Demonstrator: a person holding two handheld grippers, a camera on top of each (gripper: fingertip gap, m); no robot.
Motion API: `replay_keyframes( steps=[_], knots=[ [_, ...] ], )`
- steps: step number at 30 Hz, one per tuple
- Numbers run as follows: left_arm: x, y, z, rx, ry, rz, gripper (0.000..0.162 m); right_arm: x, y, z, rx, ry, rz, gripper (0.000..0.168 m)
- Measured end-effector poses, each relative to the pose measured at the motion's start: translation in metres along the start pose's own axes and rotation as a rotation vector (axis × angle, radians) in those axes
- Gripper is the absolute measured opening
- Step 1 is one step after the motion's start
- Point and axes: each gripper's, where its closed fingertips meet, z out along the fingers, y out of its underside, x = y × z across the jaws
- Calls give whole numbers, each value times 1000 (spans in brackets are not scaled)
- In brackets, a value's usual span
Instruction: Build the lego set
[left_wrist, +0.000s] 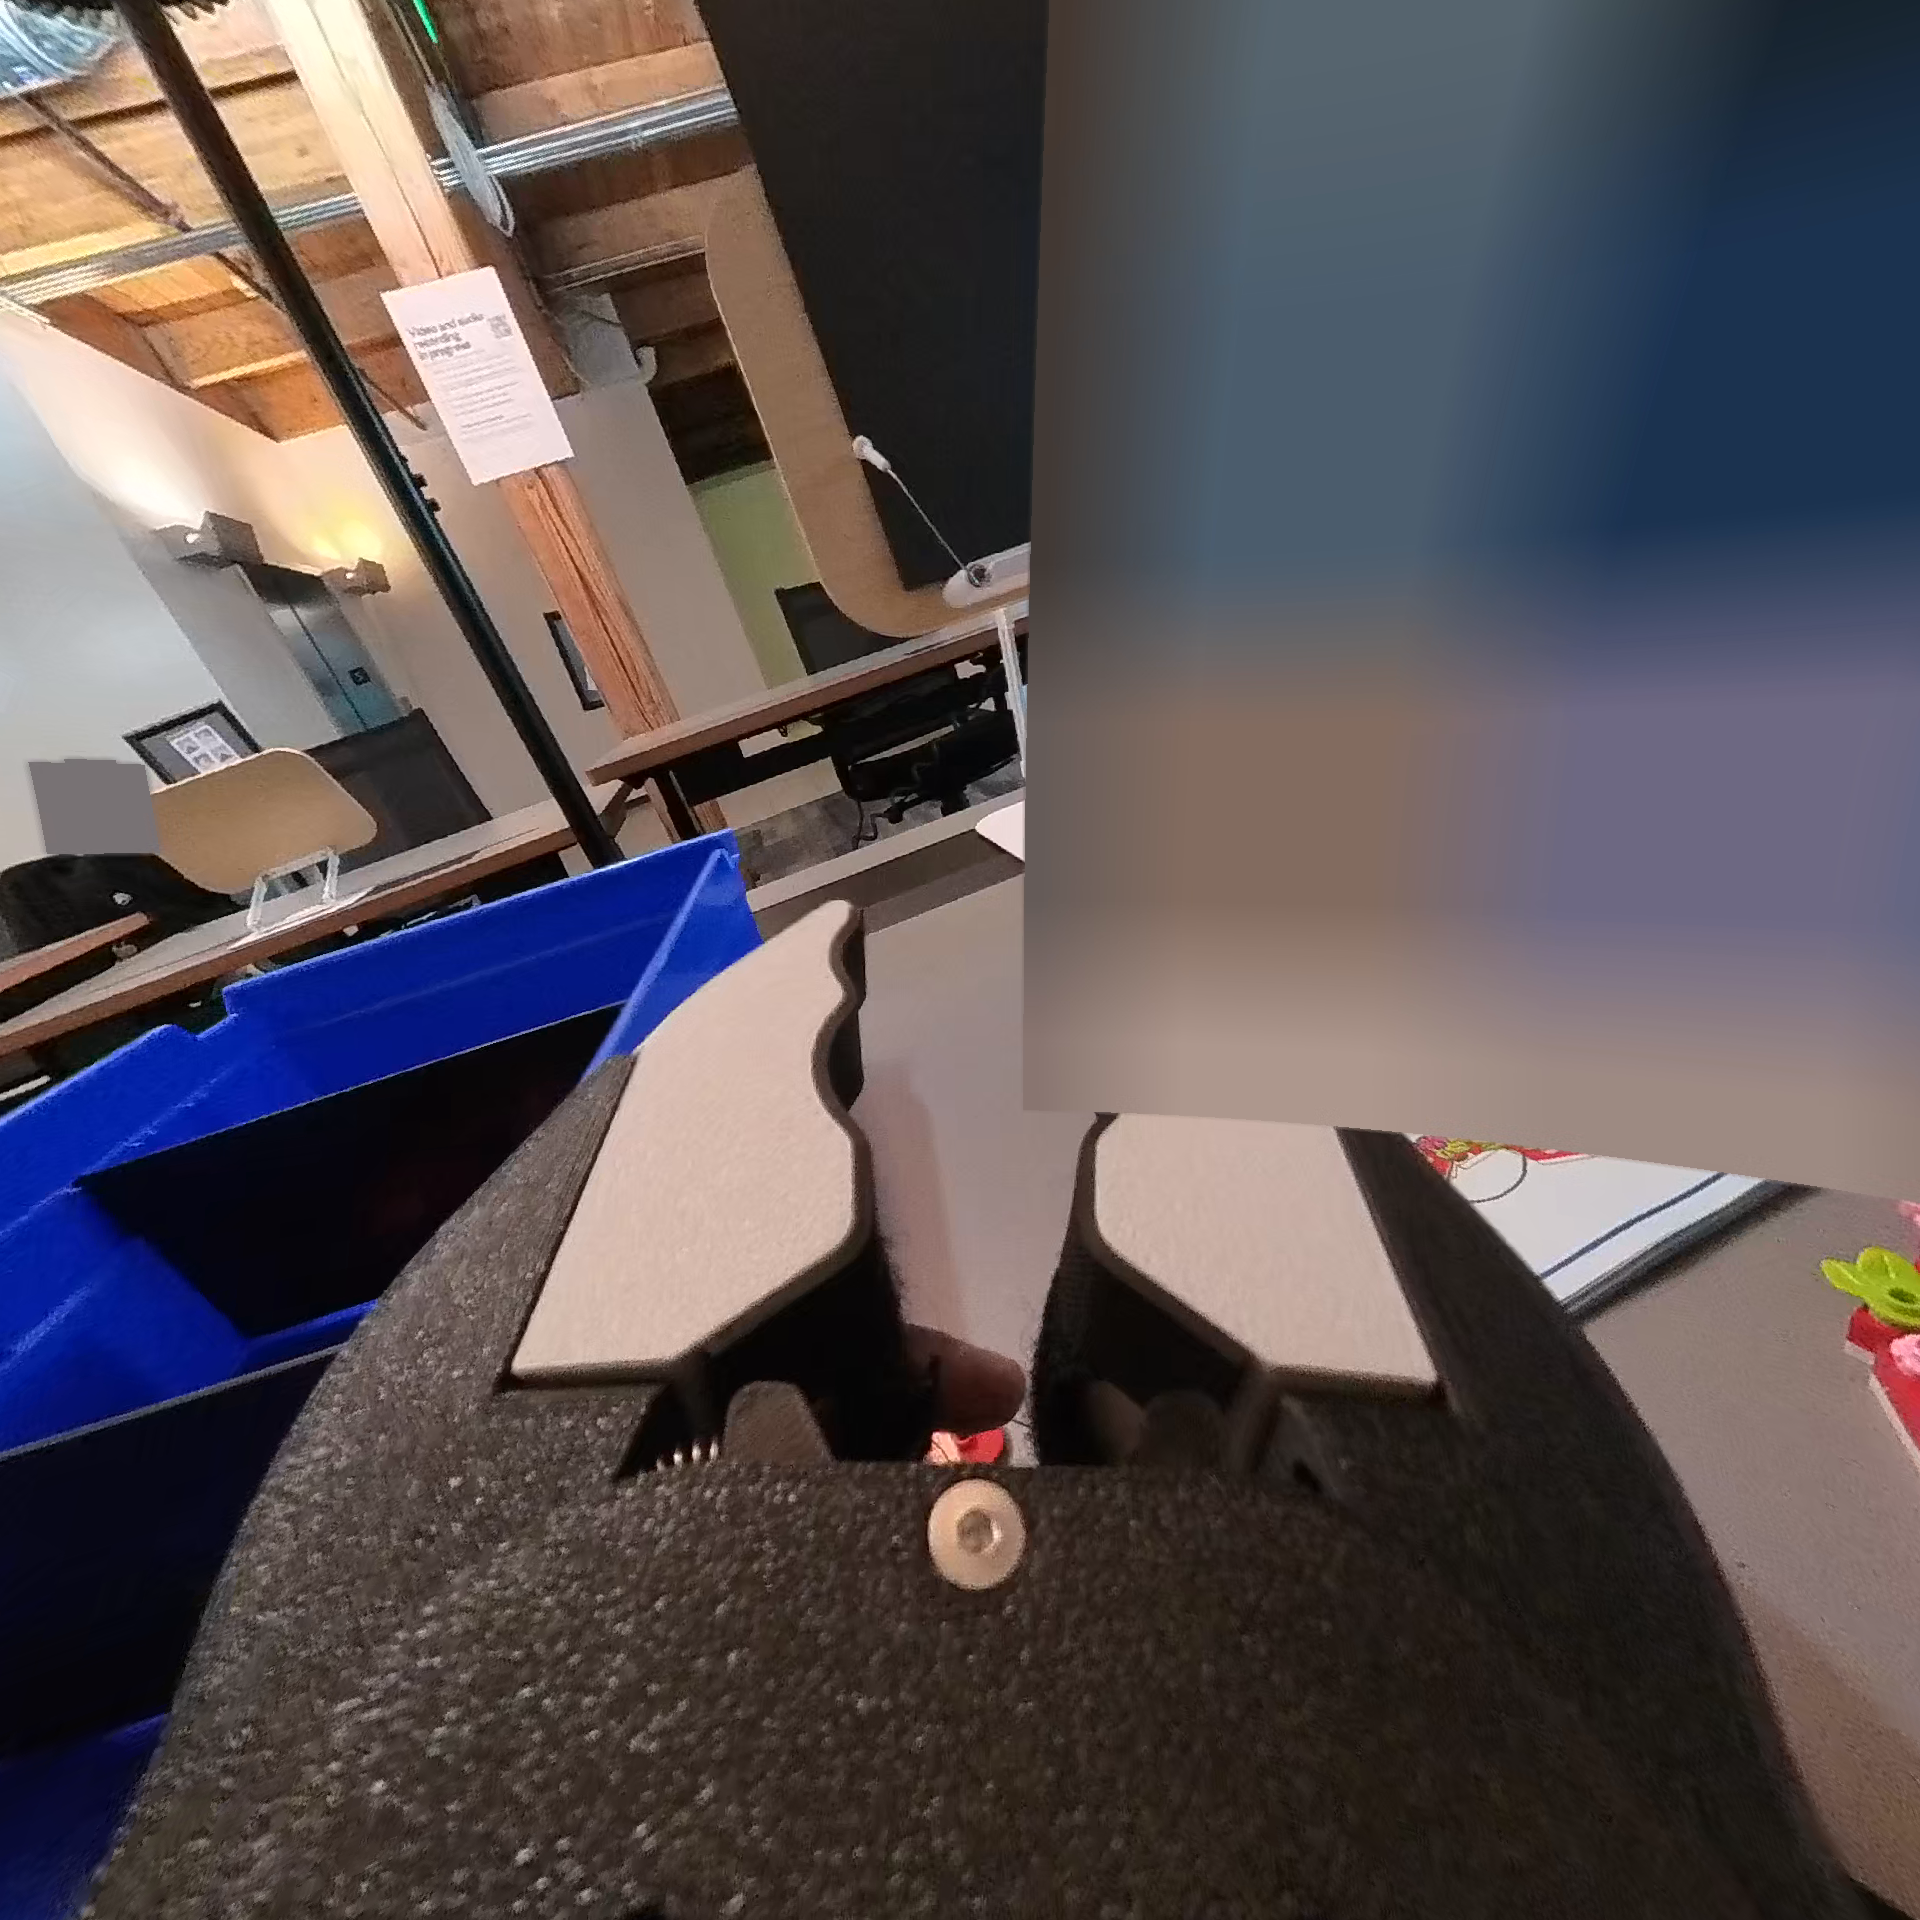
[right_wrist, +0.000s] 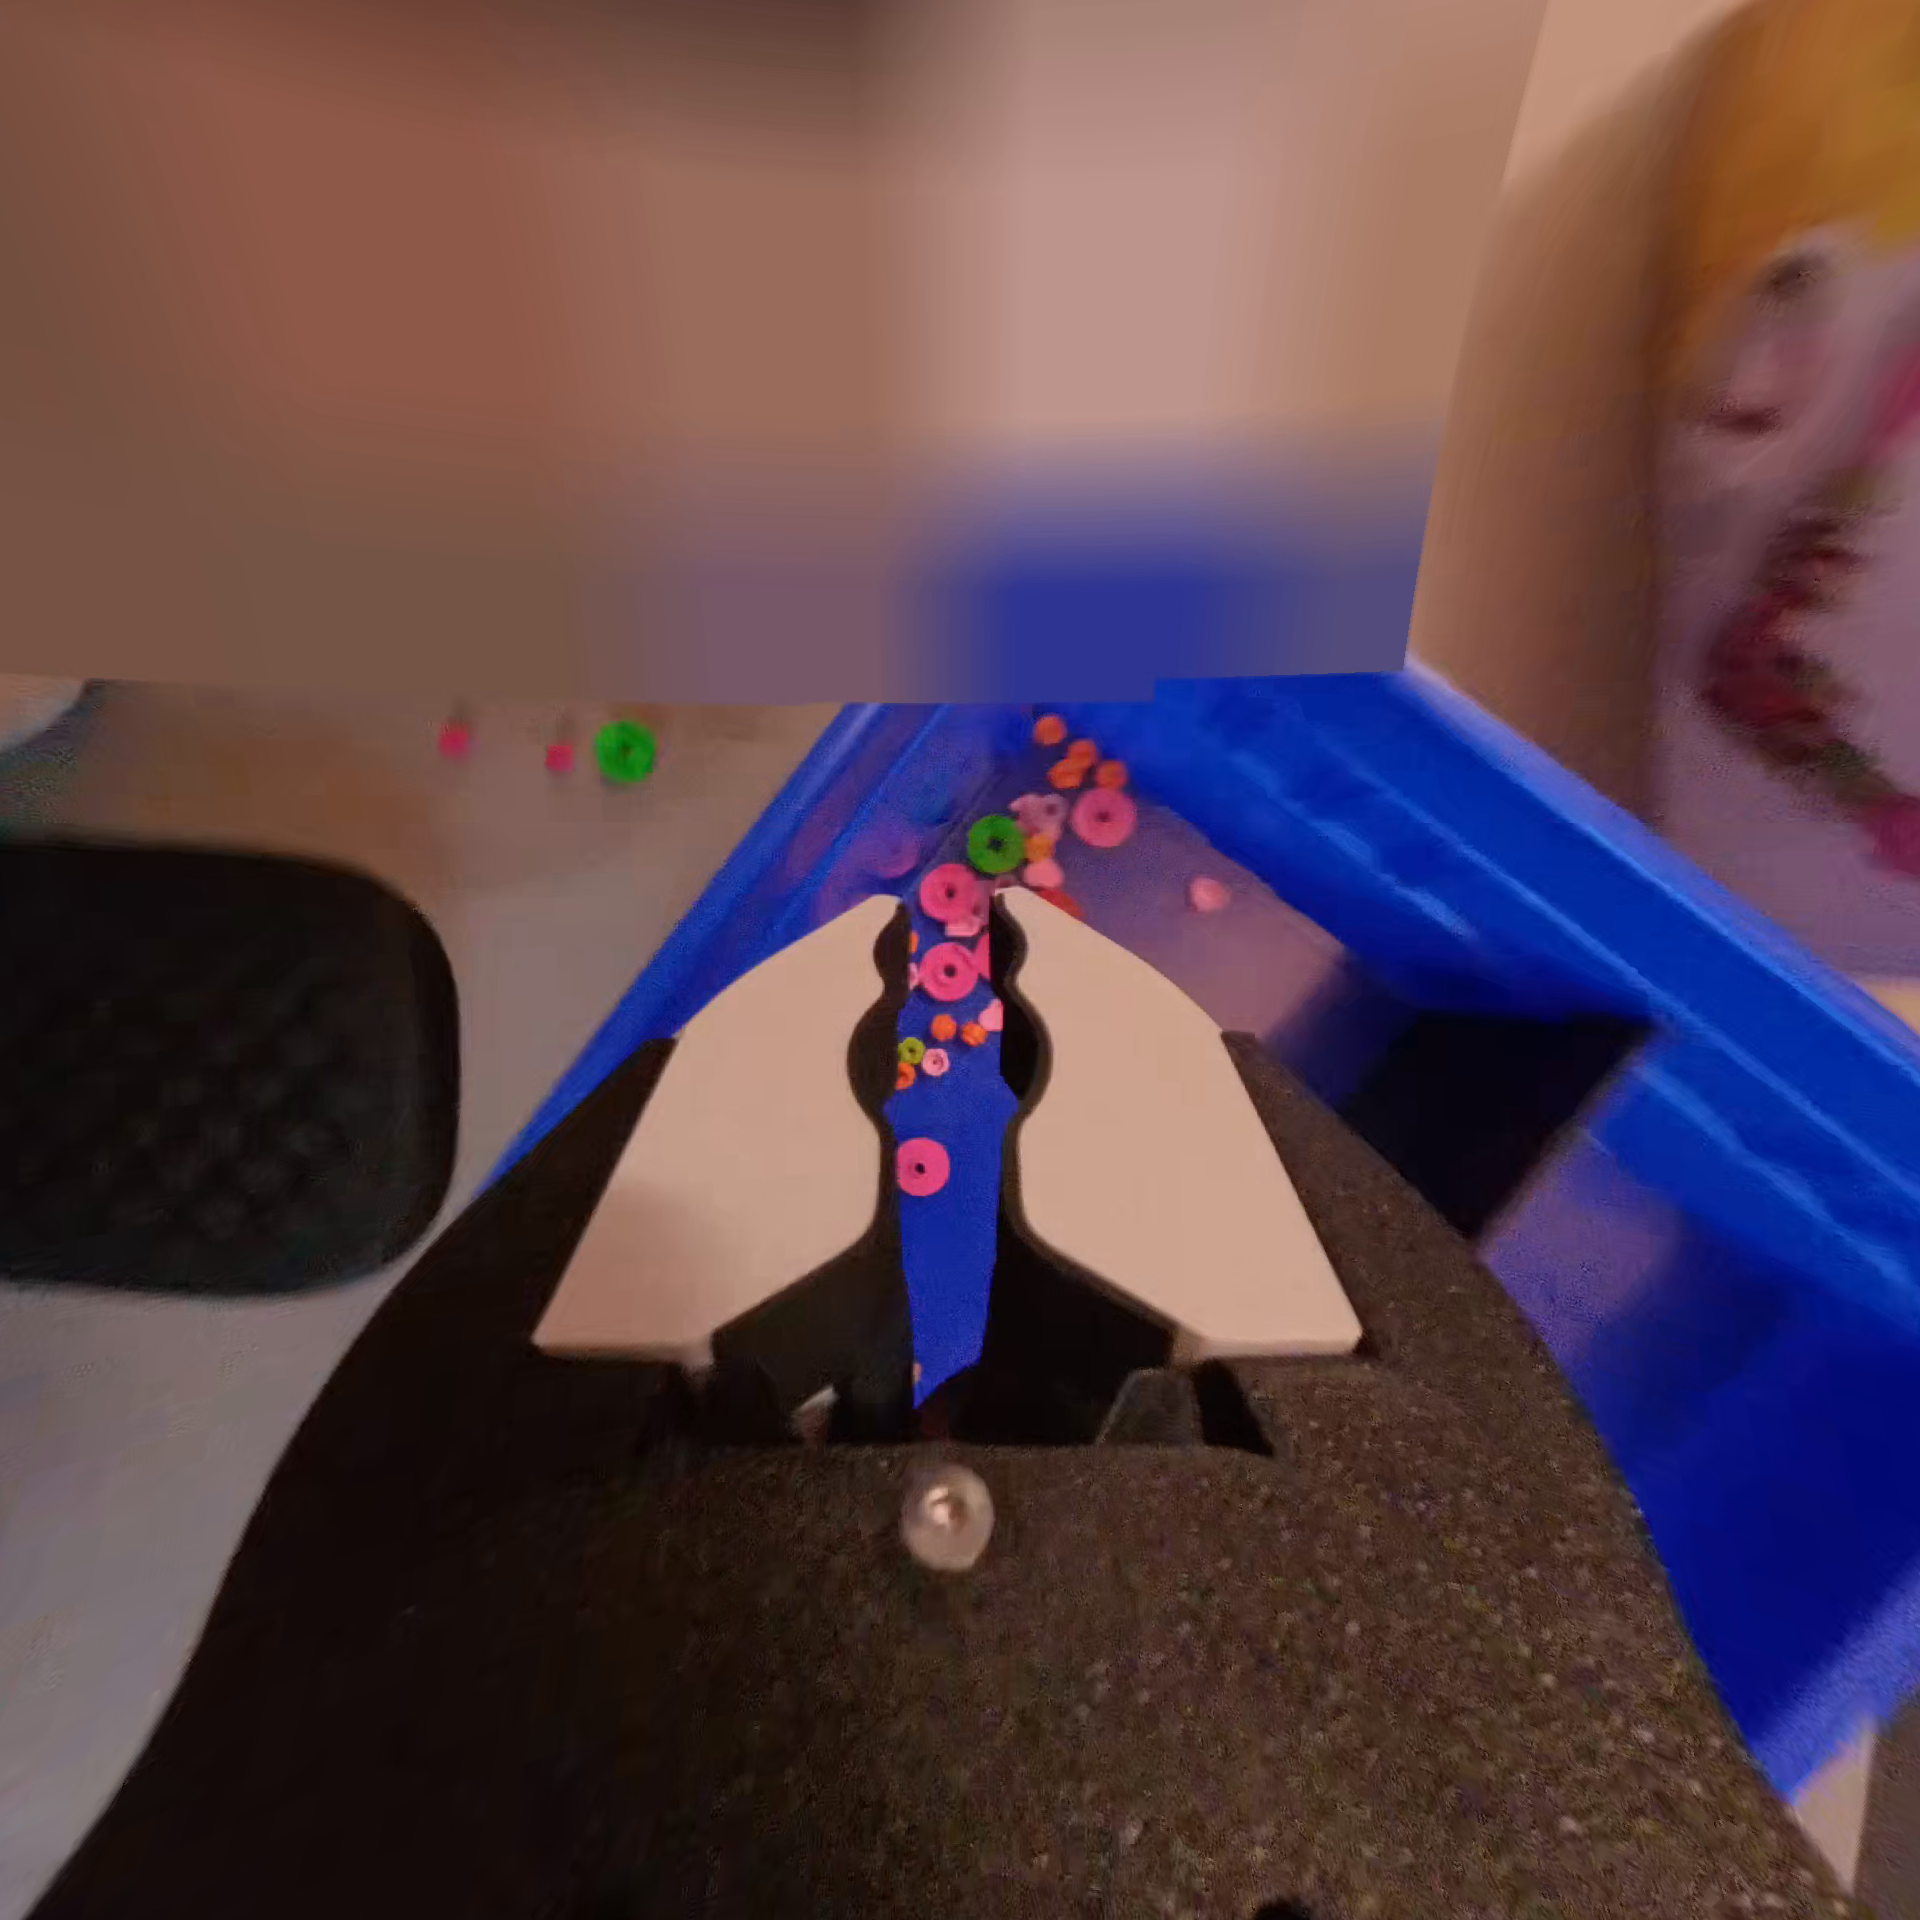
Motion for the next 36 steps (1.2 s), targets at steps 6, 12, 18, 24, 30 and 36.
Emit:
replay_keyframes(
  steps=[6,12,18,24,30,36],
  knots=[
    [0,2,2,-16,-7,9,41,10,6,46,-38,-145,-83,15],
    [-1,2,2,-19,-10,10,40,10,15,63,-64,-124,-82,20],
    [-1,2,1,-15,-10,6,40,13,20,72,-87,-77,-118,20],
    [0,1,1,-11,-6,3,40,11,23,73,-95,-72,-136,16],
    [2,-4,0,28,16,-21,40,21,-8,19,20,109,-67,16],
    [-2,-21,-4,119,41,-134,40,-6,-84,-64,350,301,108,16]
  ],
)
